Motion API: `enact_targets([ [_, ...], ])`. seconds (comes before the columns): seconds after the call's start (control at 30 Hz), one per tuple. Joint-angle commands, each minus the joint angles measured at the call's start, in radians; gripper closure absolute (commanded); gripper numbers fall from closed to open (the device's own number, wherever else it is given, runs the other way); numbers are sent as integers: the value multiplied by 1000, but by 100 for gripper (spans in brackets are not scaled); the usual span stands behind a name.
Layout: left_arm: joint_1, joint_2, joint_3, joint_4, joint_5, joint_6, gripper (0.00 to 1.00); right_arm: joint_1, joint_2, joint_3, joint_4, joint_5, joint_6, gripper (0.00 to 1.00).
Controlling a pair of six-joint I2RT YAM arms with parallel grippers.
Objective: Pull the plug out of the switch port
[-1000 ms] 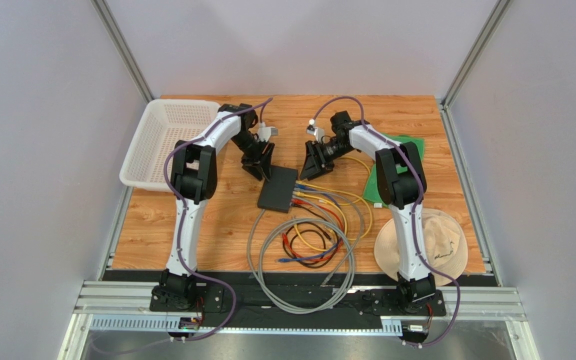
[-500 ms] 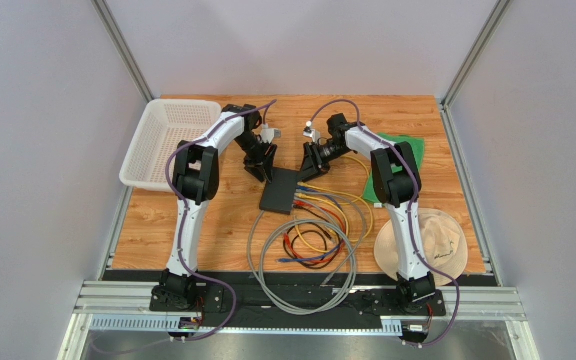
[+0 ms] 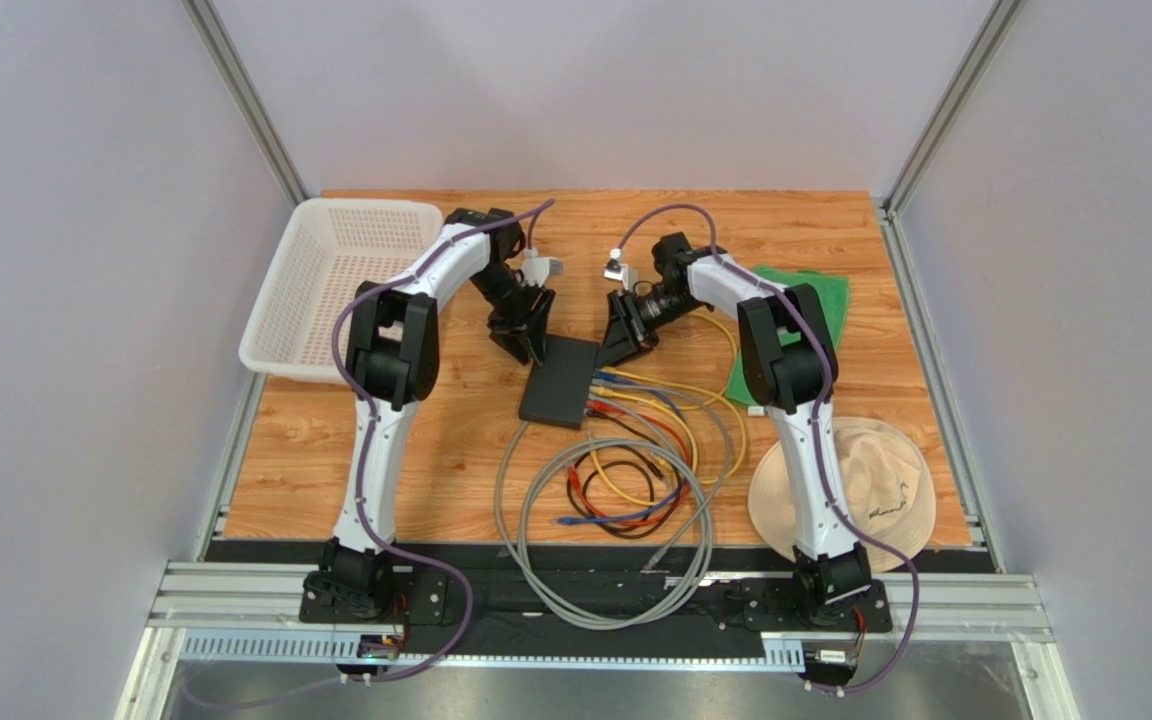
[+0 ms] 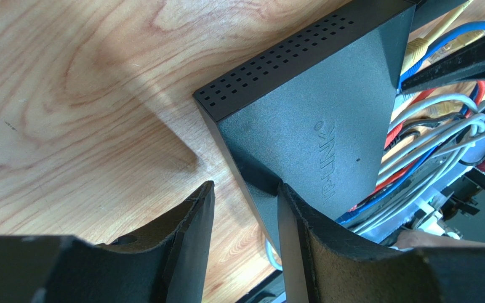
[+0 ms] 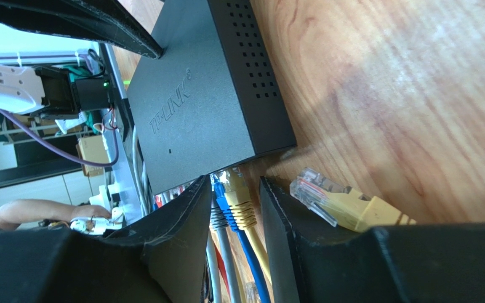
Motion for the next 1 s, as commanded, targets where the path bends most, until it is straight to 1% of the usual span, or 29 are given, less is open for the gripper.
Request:
enact_targets([
  [0.0, -19, 63, -14, 23, -158, 25, 51, 12, 40, 31, -39, 12, -73, 58],
  [0.13, -19, 61, -15, 23, -158, 27, 51, 13, 43, 36, -39, 16, -76, 62],
  [0.3, -20, 61, -15, 23, -159, 27, 51, 15, 44, 36, -39, 27, -77, 65],
  [0.4, -22, 61, -14, 23, -164, 28, 51, 18, 44, 31, -40, 44, -82, 71],
  [0.43, -22, 61, -15, 23, -162, 27, 51, 19, 44, 31, -39, 47, -84, 77],
  [0.53, -22, 63, -15, 23, -162, 27, 51, 21, 45, 25, -39, 67, -87, 82],
  [0.67, -22, 61, -14, 23, -162, 28, 51, 19, 44, 22, -37, 81, -90, 85],
  [0.73, -22, 61, -15, 25, -164, 27, 52, 21, 45, 20, -36, 98, -87, 87],
  [0.8, -25, 46, -17, 22, -191, 39, 52, 19, 40, 17, -31, 127, -85, 89],
  [0.93, -23, -51, -1, 42, -246, 24, 49, 19, 33, 3, -30, 154, -84, 91],
  [0.97, -17, -100, 3, 62, -234, 22, 48, 19, 33, 5, -28, 161, -80, 91],
])
